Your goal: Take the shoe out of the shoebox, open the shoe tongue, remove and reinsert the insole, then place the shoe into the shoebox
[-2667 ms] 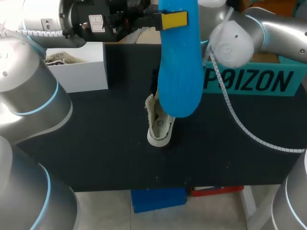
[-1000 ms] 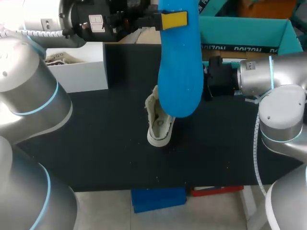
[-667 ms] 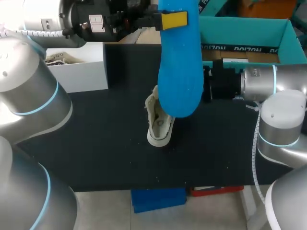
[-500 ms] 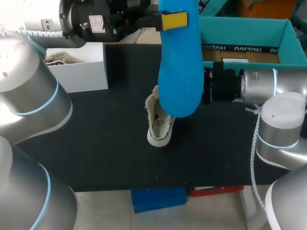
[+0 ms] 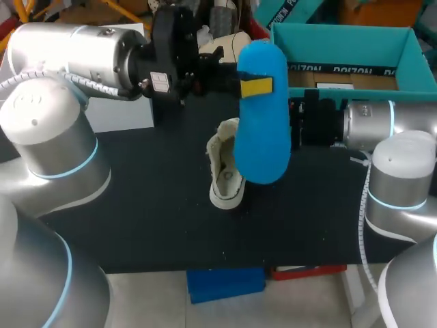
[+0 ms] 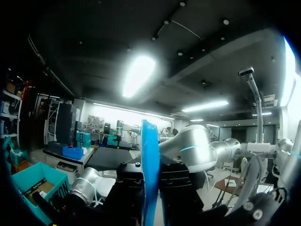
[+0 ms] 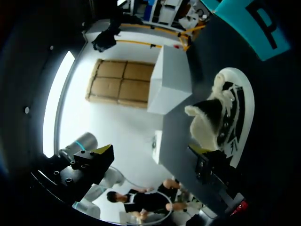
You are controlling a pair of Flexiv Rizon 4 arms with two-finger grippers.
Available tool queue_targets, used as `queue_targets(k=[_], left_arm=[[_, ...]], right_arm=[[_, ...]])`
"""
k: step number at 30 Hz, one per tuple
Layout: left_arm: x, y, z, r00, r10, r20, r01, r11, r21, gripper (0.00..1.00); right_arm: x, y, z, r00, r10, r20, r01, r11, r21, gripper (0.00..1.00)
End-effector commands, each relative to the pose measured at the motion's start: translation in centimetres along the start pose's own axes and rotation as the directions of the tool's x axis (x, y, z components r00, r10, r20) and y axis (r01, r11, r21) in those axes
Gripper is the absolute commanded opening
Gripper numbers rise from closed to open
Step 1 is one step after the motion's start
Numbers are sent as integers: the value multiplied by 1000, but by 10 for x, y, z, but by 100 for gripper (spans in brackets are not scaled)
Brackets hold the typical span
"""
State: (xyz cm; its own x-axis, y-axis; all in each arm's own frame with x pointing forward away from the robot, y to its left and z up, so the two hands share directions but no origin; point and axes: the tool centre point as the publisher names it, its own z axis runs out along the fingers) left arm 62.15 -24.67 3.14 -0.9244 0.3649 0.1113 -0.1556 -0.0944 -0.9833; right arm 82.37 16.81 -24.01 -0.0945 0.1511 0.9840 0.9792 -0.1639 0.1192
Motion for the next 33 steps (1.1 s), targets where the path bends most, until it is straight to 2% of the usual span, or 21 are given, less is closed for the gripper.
queue_targets(k=[1, 21, 22, 23, 25, 26, 27, 32, 33], left_arm=[[4, 23, -7, 999, -15, 30, 14, 1000, 9, 0], [4, 23, -7, 999, -15, 30, 14, 1000, 9, 0], [7, 29, -9, 999, 33, 15, -33, 999, 6, 0], [13, 36, -11, 995, 85, 47, -84, 996, -30, 0], [21, 51, -15, 990, 140, 16, -139, 990, -26, 0], [20, 56, -19, 982, 187, 40, -184, 981, -68, 0], [23, 62, -21, 974, 225, 38, -221, 972, -77, 0], [26, 87, -39, 934, 354, 51, -349, 933, -89, 0], [27, 94, -42, 915, 399, 65, -388, 912, -134, 0]], right_arm=[[0, 0, 2, 1000, 0, 0, 0, 1000, -3, 100], [0, 0, 2, 1000, 0, 0, 0, 1000, -3, 100], [0, 0, 2, 1000, 0, 0, 0, 1000, -3, 100], [0, 0, 2, 1000, 0, 0, 0, 1000, -3, 100], [0, 0, 2, 1000, 0, 0, 0, 1000, -3, 100], [0, 0, 2, 1000, 0, 0, 0, 1000, -3, 100], [0, 0, 2, 1000, 0, 0, 0, 1000, -3, 100], [0, 0, 2, 1000, 0, 0, 0, 1000, -3, 100], [0, 0, 2, 1000, 0, 0, 0, 1000, -3, 100]])
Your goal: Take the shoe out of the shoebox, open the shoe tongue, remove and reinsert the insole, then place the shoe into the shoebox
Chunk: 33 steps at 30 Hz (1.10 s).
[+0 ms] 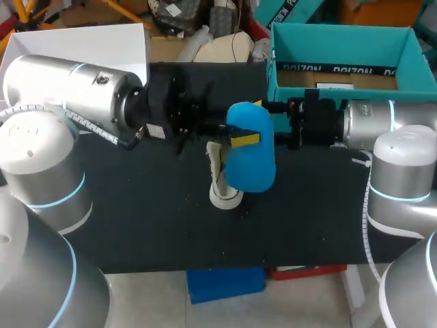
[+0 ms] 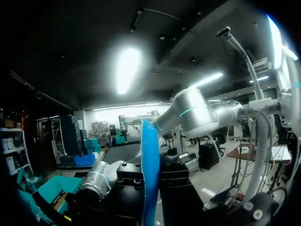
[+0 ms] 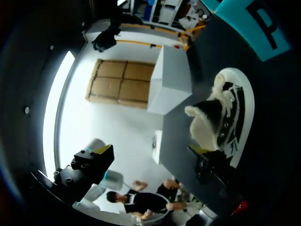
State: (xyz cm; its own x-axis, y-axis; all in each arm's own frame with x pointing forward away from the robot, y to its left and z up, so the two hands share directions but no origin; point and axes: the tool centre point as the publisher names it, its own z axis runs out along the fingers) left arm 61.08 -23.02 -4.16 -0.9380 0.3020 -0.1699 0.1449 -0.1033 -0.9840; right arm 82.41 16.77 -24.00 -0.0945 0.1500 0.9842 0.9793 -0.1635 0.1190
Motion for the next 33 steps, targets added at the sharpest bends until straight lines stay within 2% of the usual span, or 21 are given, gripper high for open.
queue_targets(k=[1, 3, 4, 5, 8, 25, 26, 28, 29, 30, 31, 32, 33], left_arm=[[25, 23, -21, 992, 124, 38, -124, 992, -4, 0], [26, 37, -27, 986, 158, 45, -157, 987, -10, 0], [27, 44, -31, 986, 163, 35, -164, 986, 16, 0], [26, 52, -33, 984, 172, 38, -172, 985, -3, 0], [26, 77, -39, 993, 113, 24, -114, 993, 9, 0], [26, 77, -39, 993, 113, 24, -114, 993, 9, 0], [28, 75, -35, 982, 183, 38, -181, 983, -32, 0], [33, 77, -30, 961, 275, 30, -275, 961, 2, 0], [34, 81, -28, 935, 353, 46, -350, 935, -57, 0], [36, 85, -28, 926, 376, 48, -375, 927, -18, 0], [38, 89, -29, 911, 409, 57, -409, 912, -25, 0], [40, 95, -29, 877, 476, 62, -471, 879, -77, 0], [39, 100, -31, 873, 483, 63, -482, 875, -30, 0]], right_arm=[[0, -1, 2, 1000, 0, 1, 0, 1000, -3, 100], [0, -1, 2, 1000, 0, 1, 0, 1000, -3, 100], [0, -1, 2, 1000, 0, 1, 0, 1000, -3, 100], [0, -1, 2, 1000, 0, 1, 0, 1000, -3, 100], [0, -1, 2, 1000, 0, 1, 0, 1000, -3, 100], [0, -1, 2, 1000, 0, 1, 0, 1000, -3, 100], [0, -1, 2, 1000, 0, 1, 0, 1000, -3, 100], [0, -1, 2, 1000, 0, 1, 0, 1000, -3, 100], [0, -1, 2, 1000, 0, 1, 0, 1000, -3, 100], [0, -1, 2, 1000, 0, 1, 0, 1000, -3, 100], [0, -1, 2, 1000, 0, 1, 0, 1000, -3, 100], [0, -1, 2, 1000, 0, 1, 0, 1000, -3, 100], [0, -1, 2, 1000, 0, 1, 0, 1000, -3, 100]])
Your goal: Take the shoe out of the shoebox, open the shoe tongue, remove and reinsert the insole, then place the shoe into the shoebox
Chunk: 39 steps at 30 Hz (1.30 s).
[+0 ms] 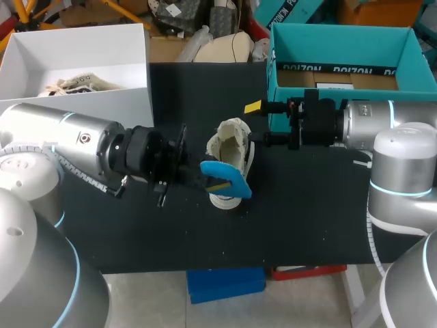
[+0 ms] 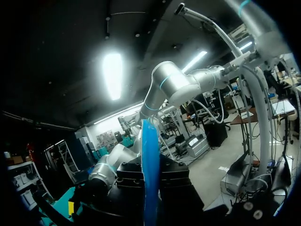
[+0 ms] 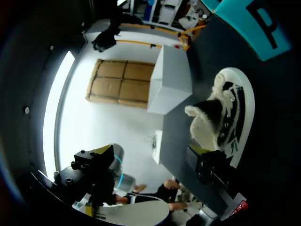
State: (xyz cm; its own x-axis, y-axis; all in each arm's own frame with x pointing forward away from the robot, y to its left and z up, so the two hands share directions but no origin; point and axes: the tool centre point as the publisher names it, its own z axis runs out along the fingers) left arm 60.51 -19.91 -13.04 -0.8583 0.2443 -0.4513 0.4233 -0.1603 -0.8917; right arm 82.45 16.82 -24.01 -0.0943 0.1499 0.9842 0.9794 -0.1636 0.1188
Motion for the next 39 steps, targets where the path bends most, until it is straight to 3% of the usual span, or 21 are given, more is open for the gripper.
queue_targets(k=[1, 2, 3, 4, 6, 7, 9, 10, 15, 19, 21, 37, 39], left_arm=[[16, 19, 0, 965, 255, 57, -253, 967, -39, 0], [17, 25, 0, 943, 328, 49, -322, 941, -102, 0], [18, 31, -2, 938, 343, 55, -339, 938, -70, 0], [18, 36, -4, 911, 410, 55, -400, 907, -131, 0], [17, 45, -7, 879, 474, 57, -465, 877, -121, 0], [17, 51, -8, 833, 551, 39, -536, 824, -183, 0], [17, 61, -11, 807, 590, 33, -574, 796, -193, 0], [15, 67, -10, 765, 645, -4, -627, 742, -236, 0], [10, 90, -9, 657, 751, -63, -730, 613, -302, 0], [17, 93, -10, 487, 862, -142, -830, 405, -384, 0], [25, 87, -11, 429, 887, -170, -856, 339, -390, 0], [25, 87, -11, 429, 887, -170, -856, 339, -390, 0], [33, 93, -9, 400, 907, -130, -865, 327, -380, 0]], right_arm=[[0, -1, 1, 1000, 0, 1, 0, 1000, -3, 100], [0, -1, 1, 1000, 0, 1, 0, 1000, -3, 100], [0, -1, 1, 1000, 0, 1, 0, 1000, -3, 100], [0, -1, 1, 1000, 0, 1, 0, 1000, -3, 100], [0, -1, 1, 1000, 0, 1, 0, 1000, -3, 100], [0, -1, 1, 1000, 0, 1, 0, 1000, -3, 100], [0, -1, 1, 1000, 0, 1, 0, 1000, -3, 100], [0, -1, 1, 1000, 0, 1, 0, 1000, -3, 100], [0, -1, 1, 1000, 0, 1, 0, 1000, -3, 100], [0, -1, 1, 1000, 0, 1, 0, 1000, -3, 100], [0, -1, 1, 1000, 0, 1, 0, 1000, -3, 100], [0, -1, 1, 1000, 0, 1, 0, 1000, -3, 100], [0, -1, 1, 1000, 0, 1, 0, 1000, -3, 100]])
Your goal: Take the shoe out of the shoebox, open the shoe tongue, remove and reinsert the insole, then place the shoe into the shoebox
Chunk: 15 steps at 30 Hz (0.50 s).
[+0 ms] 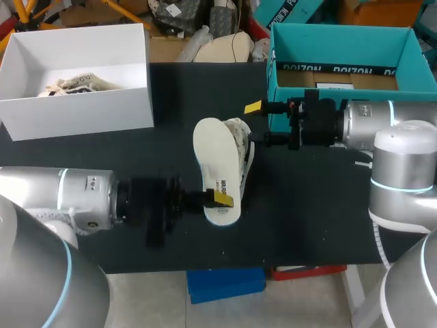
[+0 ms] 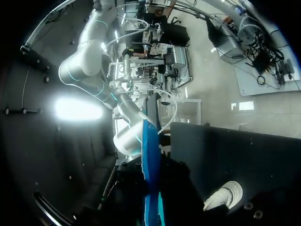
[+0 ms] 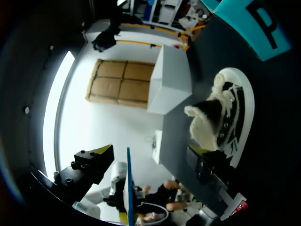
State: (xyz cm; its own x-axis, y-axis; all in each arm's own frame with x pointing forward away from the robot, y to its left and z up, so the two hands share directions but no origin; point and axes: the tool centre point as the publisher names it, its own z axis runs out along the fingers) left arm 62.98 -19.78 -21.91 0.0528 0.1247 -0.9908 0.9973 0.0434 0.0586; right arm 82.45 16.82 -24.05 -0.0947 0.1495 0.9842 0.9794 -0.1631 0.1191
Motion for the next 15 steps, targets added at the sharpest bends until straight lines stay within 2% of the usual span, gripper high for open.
queue_targets(k=[1, 8, 12, 15], left_arm=[[12, -13, 1, 997, 19, 76, -14, 998, -67, 0], [35, -7, 3, 985, 38, 171, -31, 998, -47, 0], [36, 6, 4, 972, 96, 213, -88, 995, -47, 0], [38, 17, 6, 973, 122, 196, -117, 992, -41, 0]], right_arm=[[0, -1, 1, 1000, 0, 2, 0, 1000, -4, 100], [0, -1, 1, 1000, 0, 2, 0, 1000, -4, 100], [0, -1, 1, 1000, 0, 2, 0, 1000, -4, 100], [0, -1, 1, 1000, 0, 2, 0, 1000, -4, 100]])
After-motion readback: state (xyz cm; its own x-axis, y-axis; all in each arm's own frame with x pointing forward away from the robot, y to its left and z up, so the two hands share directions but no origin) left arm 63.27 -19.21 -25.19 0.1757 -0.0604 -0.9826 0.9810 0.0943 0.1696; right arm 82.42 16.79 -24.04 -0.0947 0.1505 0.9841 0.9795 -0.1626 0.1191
